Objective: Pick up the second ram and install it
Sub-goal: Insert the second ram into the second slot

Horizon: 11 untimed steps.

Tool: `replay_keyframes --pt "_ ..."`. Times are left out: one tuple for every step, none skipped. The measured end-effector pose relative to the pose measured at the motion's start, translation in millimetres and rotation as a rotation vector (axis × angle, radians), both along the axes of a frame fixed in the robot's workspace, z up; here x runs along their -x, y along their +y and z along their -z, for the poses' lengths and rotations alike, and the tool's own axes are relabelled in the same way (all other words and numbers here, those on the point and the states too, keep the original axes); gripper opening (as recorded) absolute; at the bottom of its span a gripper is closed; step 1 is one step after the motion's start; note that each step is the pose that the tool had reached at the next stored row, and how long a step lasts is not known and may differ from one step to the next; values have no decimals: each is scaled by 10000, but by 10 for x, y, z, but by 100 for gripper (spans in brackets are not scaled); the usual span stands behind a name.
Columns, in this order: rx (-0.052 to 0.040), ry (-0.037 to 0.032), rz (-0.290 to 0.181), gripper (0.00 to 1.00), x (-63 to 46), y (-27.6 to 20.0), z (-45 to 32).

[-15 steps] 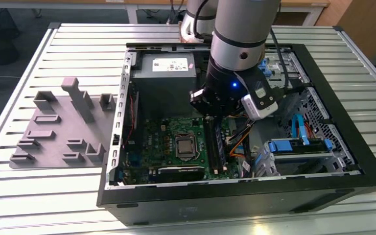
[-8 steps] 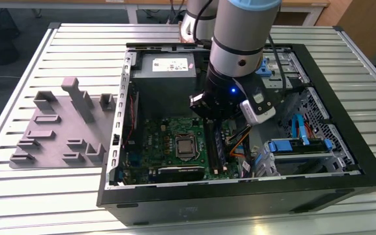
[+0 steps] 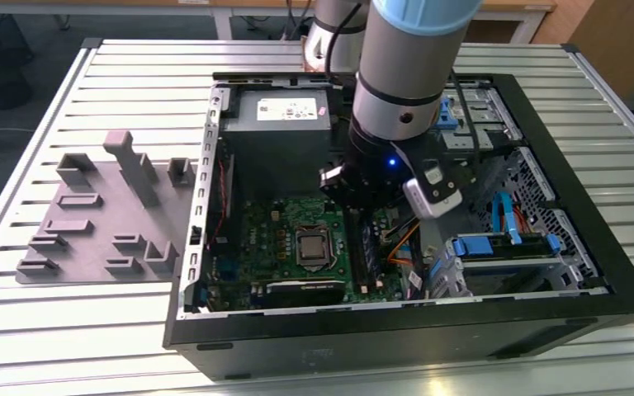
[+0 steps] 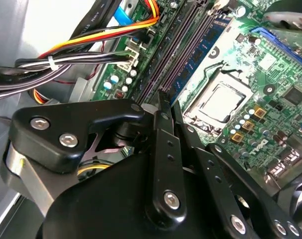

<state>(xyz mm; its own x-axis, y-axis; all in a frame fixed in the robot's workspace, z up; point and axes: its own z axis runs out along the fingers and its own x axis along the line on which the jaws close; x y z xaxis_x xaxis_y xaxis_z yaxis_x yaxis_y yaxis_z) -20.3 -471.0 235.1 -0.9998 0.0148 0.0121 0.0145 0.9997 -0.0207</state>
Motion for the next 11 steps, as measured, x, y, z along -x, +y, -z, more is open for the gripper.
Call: replay_keyframes --pt "-2 0 0 14 0 -2 7" --pt "-4 0 0 14 0 -5 17" --pt "-7 -1 0 14 0 -7 31" --pt "-6 -1 1 14 0 -9 45" --pt "-6 0 0 14 1 -10 60" --pt "-6 0 0 14 2 -10 70" --pt "-5 0 -1 14 2 -10 75" --pt "-5 0 1 14 4 -11 98" --pt "-5 0 1 14 4 -11 104" --pt "-4 0 1 14 5 -11 107" --pt "-3 1 1 14 5 -12 106"
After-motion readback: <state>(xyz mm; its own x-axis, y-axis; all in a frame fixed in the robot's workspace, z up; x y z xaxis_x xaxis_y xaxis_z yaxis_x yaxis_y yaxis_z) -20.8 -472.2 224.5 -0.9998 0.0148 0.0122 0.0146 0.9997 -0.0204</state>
